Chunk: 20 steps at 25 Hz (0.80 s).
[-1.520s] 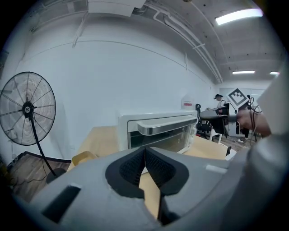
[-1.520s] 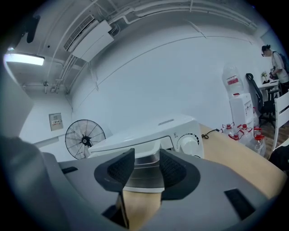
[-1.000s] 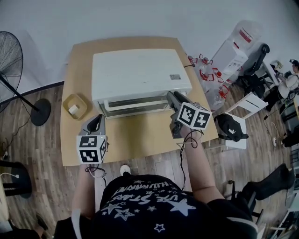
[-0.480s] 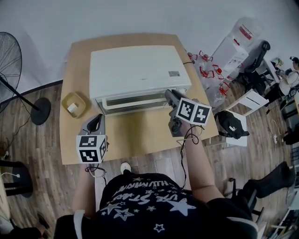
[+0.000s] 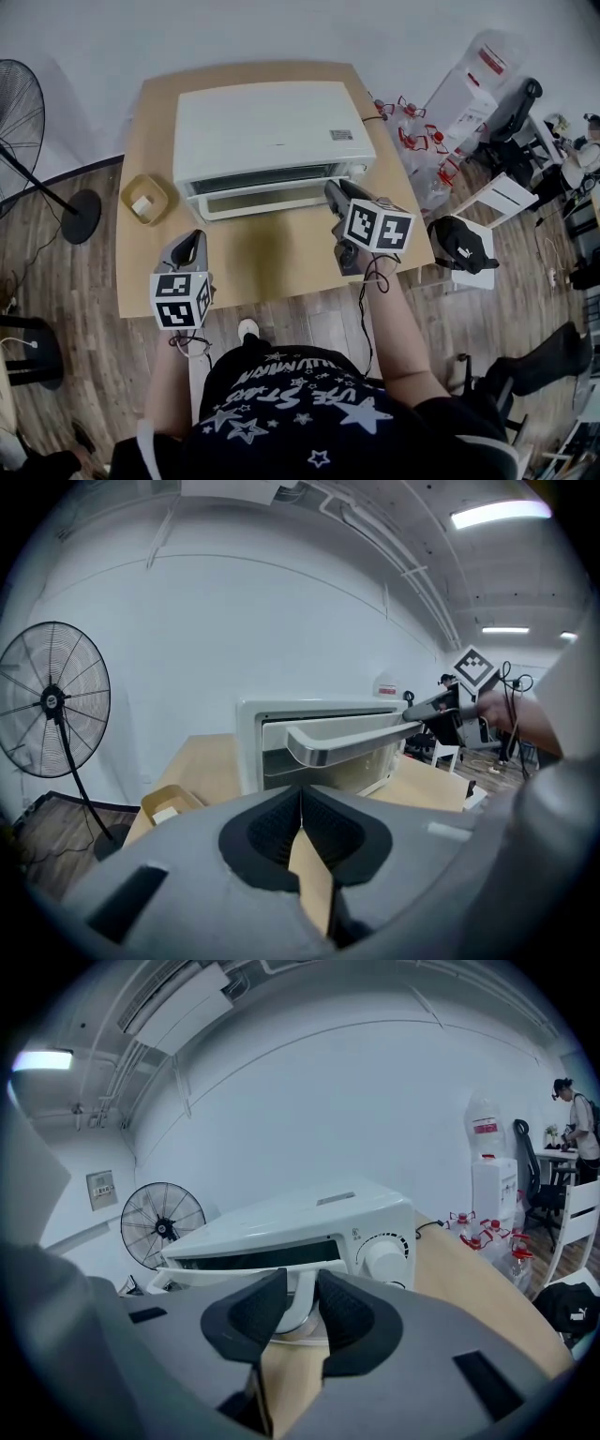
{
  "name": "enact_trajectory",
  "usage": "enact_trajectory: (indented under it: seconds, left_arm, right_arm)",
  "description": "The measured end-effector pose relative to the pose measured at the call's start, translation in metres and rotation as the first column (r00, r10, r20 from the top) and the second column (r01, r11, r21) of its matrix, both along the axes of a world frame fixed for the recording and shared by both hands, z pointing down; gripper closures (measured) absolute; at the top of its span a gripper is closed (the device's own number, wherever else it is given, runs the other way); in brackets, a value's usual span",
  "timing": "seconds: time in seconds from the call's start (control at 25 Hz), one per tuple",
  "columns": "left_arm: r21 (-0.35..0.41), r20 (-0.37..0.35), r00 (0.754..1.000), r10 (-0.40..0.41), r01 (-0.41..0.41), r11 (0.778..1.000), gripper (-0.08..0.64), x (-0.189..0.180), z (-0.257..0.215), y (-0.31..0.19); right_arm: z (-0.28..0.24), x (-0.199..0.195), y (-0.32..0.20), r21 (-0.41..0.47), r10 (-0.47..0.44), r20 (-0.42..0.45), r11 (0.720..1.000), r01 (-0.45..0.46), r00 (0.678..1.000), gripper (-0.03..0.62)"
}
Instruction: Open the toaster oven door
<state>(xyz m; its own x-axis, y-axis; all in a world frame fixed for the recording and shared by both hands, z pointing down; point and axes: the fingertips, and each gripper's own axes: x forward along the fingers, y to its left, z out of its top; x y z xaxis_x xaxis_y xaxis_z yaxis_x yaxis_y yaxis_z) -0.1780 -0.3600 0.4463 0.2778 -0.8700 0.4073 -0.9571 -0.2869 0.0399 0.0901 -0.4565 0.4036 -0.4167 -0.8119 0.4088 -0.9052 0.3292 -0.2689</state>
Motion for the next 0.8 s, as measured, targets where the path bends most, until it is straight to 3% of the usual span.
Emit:
enact_trajectory:
  seconds: [0.8]
  left_arm:
    - [-0.042, 0.031, 0.999, -0.03, 0.031, 0.999, 0.54, 0.025, 0.023, 0.07]
  right_arm:
    - [0.041, 0.012, 0.078, 0.006, -0.028, -0.161, 1.0, 0.029, 0.987, 0.497]
